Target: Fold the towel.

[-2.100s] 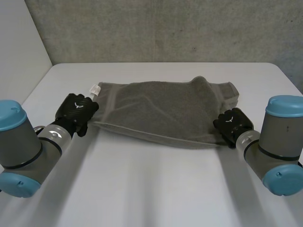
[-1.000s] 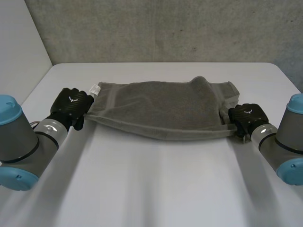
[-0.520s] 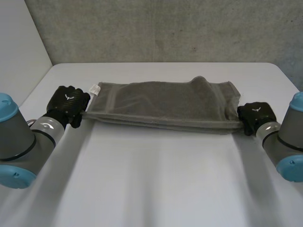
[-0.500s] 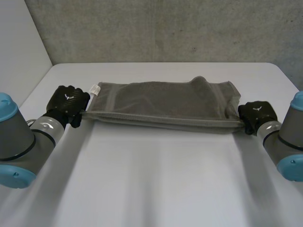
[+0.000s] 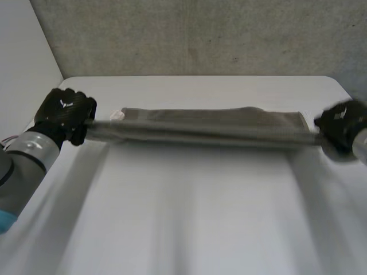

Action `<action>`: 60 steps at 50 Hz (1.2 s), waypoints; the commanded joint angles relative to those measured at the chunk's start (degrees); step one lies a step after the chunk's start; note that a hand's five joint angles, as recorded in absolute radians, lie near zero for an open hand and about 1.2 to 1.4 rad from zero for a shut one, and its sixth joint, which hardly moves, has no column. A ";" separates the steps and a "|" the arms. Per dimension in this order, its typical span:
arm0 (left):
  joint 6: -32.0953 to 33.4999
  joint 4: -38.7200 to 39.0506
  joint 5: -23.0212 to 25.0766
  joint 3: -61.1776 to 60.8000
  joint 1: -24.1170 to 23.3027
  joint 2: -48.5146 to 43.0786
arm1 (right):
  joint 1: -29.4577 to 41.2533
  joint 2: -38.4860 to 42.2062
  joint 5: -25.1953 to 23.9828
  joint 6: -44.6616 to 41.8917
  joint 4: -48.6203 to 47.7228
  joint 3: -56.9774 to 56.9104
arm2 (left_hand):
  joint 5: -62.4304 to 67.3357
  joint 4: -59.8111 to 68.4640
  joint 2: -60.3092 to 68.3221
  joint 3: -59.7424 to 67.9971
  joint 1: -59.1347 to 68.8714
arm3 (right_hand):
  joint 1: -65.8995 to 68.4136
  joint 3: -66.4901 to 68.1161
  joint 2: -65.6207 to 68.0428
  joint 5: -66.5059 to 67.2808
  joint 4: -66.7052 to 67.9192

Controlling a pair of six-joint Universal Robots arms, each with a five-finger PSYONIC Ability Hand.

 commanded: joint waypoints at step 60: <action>3.26 1.39 -8.65 43.18 -9.56 -43.71 | 6.47 36.25 8.44 -1.51 -18.34 -26.85 | -43.36 -33.49 -33.23 -34.93 -30.51 | -30.83 -32.46 -31.94 -32.97 -32.61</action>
